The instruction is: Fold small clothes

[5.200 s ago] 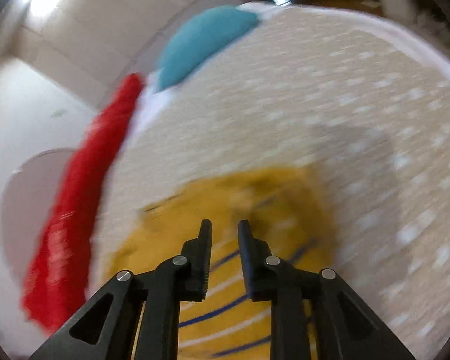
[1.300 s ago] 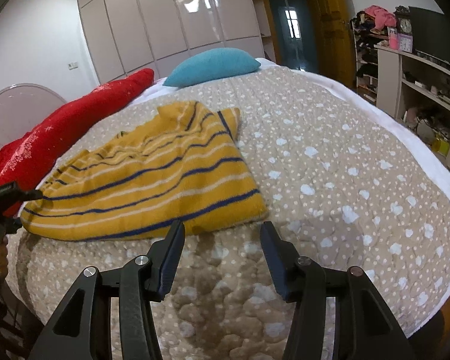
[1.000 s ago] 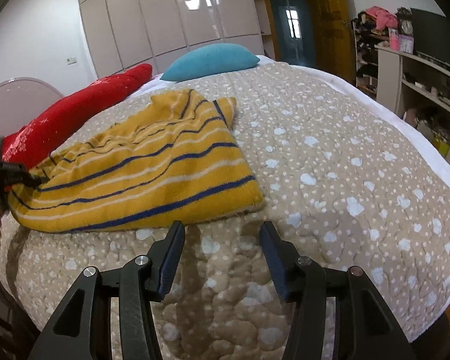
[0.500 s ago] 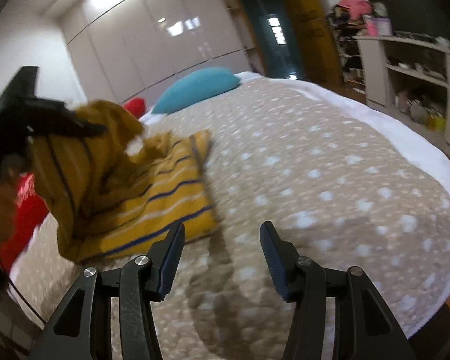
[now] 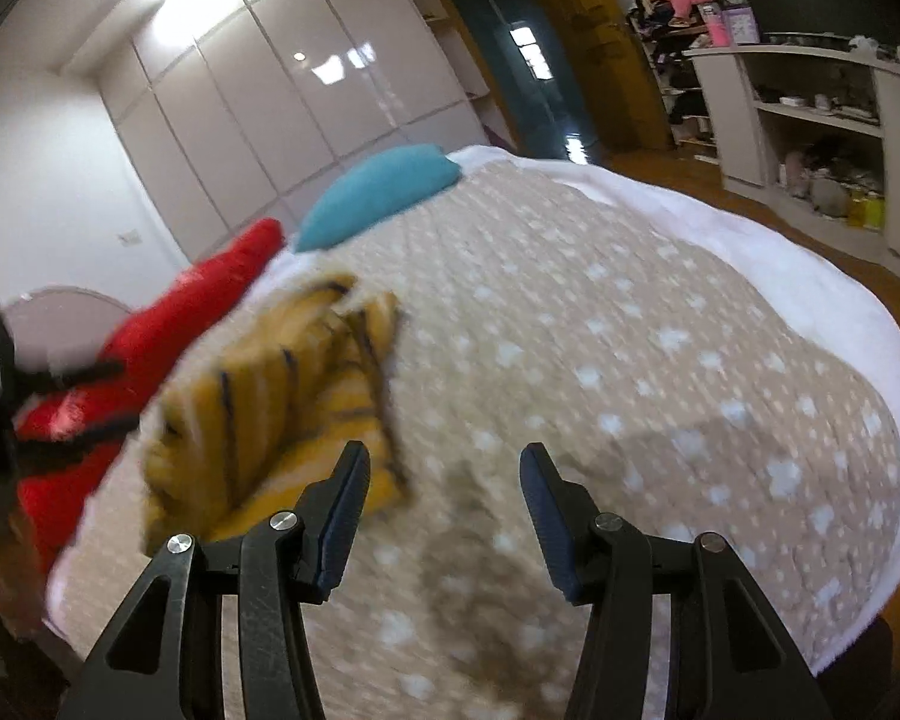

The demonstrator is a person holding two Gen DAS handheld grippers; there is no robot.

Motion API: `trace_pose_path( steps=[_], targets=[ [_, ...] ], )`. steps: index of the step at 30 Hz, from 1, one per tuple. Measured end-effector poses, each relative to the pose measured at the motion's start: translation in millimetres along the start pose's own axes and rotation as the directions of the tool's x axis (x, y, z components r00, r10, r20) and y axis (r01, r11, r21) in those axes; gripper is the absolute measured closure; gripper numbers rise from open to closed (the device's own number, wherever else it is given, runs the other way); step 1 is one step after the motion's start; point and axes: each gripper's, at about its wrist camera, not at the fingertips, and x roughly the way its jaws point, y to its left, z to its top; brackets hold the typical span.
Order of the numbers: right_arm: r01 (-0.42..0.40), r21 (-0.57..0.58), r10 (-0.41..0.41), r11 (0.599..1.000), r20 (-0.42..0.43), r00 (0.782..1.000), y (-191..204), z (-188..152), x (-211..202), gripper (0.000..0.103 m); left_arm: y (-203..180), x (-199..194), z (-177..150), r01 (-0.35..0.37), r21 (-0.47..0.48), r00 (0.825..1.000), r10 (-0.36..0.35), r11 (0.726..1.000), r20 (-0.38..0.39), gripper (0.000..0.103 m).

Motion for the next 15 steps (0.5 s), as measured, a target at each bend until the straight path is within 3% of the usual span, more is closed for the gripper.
trace_pose_path(
  steps=[3, 8, 12, 13, 14, 15],
  targets=[
    [-0.089, -0.013, 0.089, 0.996, -0.004, 0.996, 19.7, 15.7, 1.6, 0.046, 22.2, -12.8, -21.7, -0.022, -0.051, 1.000, 0.023, 0.998, 0.001, 0.021],
    [-0.198, -0.220, 0.192, 0.955, -0.047, 0.980, 91.2, 26.1, 16.7, 0.046, 58.7, -21.8, -55.0, -0.034, -0.185, 0.999, 0.028, 0.982, -0.034, 0.022],
    [-0.160, -0.331, 0.121, 0.930, -0.138, 0.983, 118.8, 20.3, 56.4, 0.049, 78.7, -39.0, -76.1, -0.043, -0.238, 0.999, 0.036, 0.970, -0.036, 0.021],
    [-0.169, -0.340, 0.104, 0.925, -0.201, 0.974, 118.1, 17.1, 70.3, 0.059, 82.9, -42.1, -78.5, -0.048, -0.246, 0.999, 0.041, 0.968, -0.035, 0.021],
    [-0.191, -0.335, 0.098, 0.922, -0.275, 0.956, 116.0, 14.1, 81.5, 0.091, 85.9, -45.4, -80.3, -0.054, -0.251, 0.998, 0.047, 0.967, -0.033, 0.021],
    [-0.203, -0.323, 0.088, 0.924, -0.337, 0.937, 111.2, 11.0, 90.9, 0.090, 90.5, -48.9, -81.7, -0.062, -0.256, 0.998, 0.057, 0.965, -0.026, 0.021]
  ],
)
